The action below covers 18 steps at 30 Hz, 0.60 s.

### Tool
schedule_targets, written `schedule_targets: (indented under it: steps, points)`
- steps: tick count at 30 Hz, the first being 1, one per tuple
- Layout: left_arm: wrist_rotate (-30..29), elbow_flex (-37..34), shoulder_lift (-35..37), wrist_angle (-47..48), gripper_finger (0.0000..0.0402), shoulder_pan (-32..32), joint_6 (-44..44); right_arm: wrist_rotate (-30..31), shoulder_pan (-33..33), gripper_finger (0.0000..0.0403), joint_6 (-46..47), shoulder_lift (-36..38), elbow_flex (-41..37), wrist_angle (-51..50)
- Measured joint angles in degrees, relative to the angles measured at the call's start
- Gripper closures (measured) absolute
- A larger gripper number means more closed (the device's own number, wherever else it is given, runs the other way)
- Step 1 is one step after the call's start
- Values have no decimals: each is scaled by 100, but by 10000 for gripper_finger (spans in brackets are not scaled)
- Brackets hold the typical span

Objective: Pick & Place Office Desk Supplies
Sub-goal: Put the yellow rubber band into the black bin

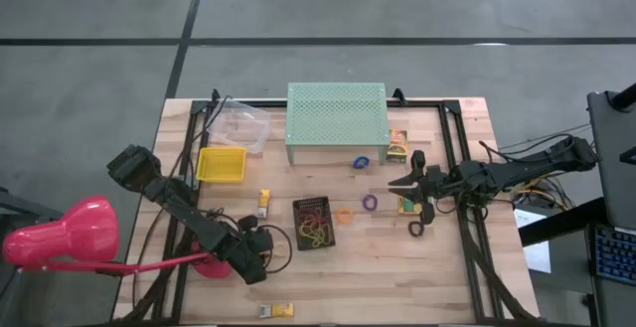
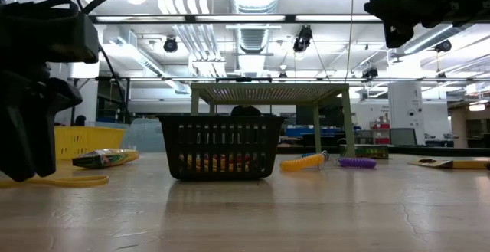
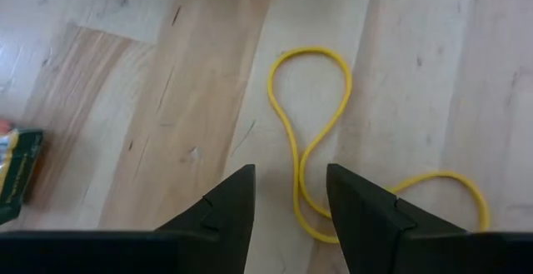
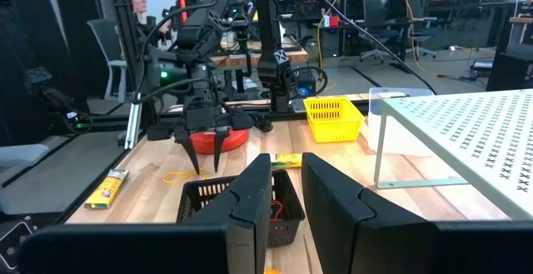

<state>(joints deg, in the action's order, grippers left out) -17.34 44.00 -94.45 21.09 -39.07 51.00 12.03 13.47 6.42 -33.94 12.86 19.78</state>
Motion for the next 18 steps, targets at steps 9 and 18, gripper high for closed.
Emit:
schedule_targets:
  steps: [9, 18]
  points:
    - [-94, -131, 11, -60, 271, 11, 119, 0, 0, 335, 0, 1, 0, -1]
    - [-174, -200, 22, -146, 334, 11, 151, 0, 0, 335, 0, 0, 0, -1]
